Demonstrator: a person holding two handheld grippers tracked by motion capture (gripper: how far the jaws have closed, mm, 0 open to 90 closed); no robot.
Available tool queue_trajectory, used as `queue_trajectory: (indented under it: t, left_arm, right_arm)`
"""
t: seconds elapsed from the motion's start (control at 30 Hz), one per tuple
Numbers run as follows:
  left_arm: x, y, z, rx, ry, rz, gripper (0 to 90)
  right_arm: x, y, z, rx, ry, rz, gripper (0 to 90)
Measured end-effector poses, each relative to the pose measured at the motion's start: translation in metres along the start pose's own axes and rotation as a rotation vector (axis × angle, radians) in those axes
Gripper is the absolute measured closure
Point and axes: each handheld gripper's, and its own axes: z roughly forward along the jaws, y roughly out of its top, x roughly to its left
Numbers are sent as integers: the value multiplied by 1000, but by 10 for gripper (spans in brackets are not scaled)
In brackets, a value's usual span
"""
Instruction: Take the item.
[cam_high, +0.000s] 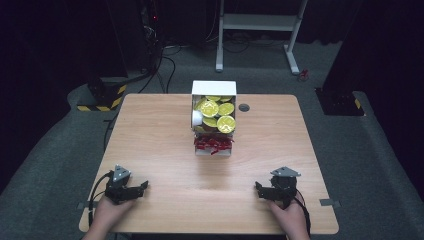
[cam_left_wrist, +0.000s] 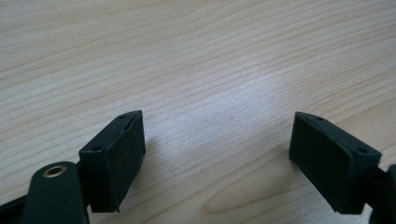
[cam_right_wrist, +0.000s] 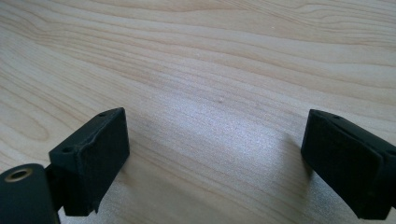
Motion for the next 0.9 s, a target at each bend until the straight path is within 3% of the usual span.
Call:
queue_trajectory:
  t: [0.17, 0.27, 0.4, 0.47, 0.53, 0.57, 0.67, 0.9]
  left_arm:
    - [-1, -1, -1, 1, 8, 0, 195]
    - [0, 1, -1, 12, -9, 11, 223]
    - [-2, 5, 0, 10, 7, 26, 249]
    - [-3, 6, -1, -1, 3, 17, 248]
    - [-2, 11, -5, -39, -27, -6, 255]
    - [-2, 17, -11, -76, -64, -19, 262]
    - [-5, 25, -17, -93, -67, -1, 269]
    - [-8, 38, -26, -128, -78, -15, 276]
  right_arm:
    - [0, 1, 1, 0, 5, -6, 76]
    - [0, 1, 1, -1, 2, -4, 77]
    - [1, -1, -1, -1, 1, 4, 77]
    - [1, -1, -1, -1, 2, 3, 77]
    - [1, -1, -1, -1, 2, 3, 77]
    - [1, -1, -1, -1, 2, 3, 77]
    - [0, -2, -2, -2, 5, -8, 77]
    - [-1, -2, -2, -1, 13, -10, 78]
